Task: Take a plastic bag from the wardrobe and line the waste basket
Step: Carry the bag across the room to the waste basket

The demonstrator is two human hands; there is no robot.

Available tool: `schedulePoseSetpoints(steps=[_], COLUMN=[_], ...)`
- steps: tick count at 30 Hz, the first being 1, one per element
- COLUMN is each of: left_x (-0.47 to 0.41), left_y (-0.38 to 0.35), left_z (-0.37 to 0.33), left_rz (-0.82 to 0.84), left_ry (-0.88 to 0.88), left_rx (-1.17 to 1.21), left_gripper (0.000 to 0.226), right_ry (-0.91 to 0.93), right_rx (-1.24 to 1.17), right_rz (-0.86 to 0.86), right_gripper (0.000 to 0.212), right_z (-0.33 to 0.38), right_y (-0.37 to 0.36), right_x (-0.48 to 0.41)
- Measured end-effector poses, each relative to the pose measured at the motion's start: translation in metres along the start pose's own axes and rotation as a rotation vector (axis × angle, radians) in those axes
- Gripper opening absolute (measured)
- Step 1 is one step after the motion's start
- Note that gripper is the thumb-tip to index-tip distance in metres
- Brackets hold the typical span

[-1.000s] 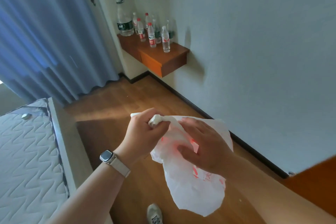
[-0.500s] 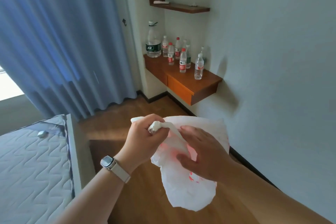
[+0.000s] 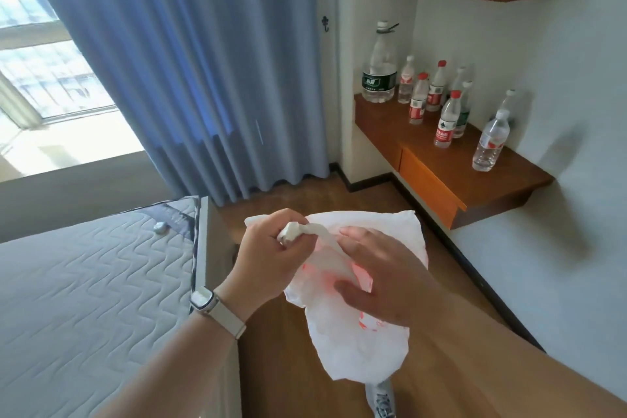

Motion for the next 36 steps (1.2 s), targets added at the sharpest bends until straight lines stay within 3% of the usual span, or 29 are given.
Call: schedulePoseSetpoints(steps=[13,19,23,36], left_x=[-0.191,-0.238,-0.265,-0.419], left_y=[-0.020,-0.011,0.000,0.075], left_z=[0.058,0.077,0.102,0.228], left_rz=[-0.205,-0.208,-0.238,-0.263], left_ry=[0.116,0.133,0.129,0.157], left_rx=[-0.136,-0.189,-0.178,-0.023], left_gripper=[0.039,0.037,0.049,0.038], right_ry=[0.219,0.293,0.335,0.311], right_rx=[-0.107,-0.162,-0.177,-0.029], right_rz=[-0.007,-0.014,0.012,0.129], right_gripper=[0.057,0.055,0.056,0.058], right_z=[-0.126,-0.143,-0.148,-0.165], right_y=[-0.023,-0.037,-0.057,-0.143], right_x=[-0.197,-0.250,-0.285,-0.473])
Point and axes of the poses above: each hand's wrist, its own x-axis away from the middle knuckle, its own y-axis out of the back of the hand, z = x × y, the point moved 9 cm from there along -x, towards the middle knuckle, and after that the axes turned 14 degrees about x, right-handed, at the moved point
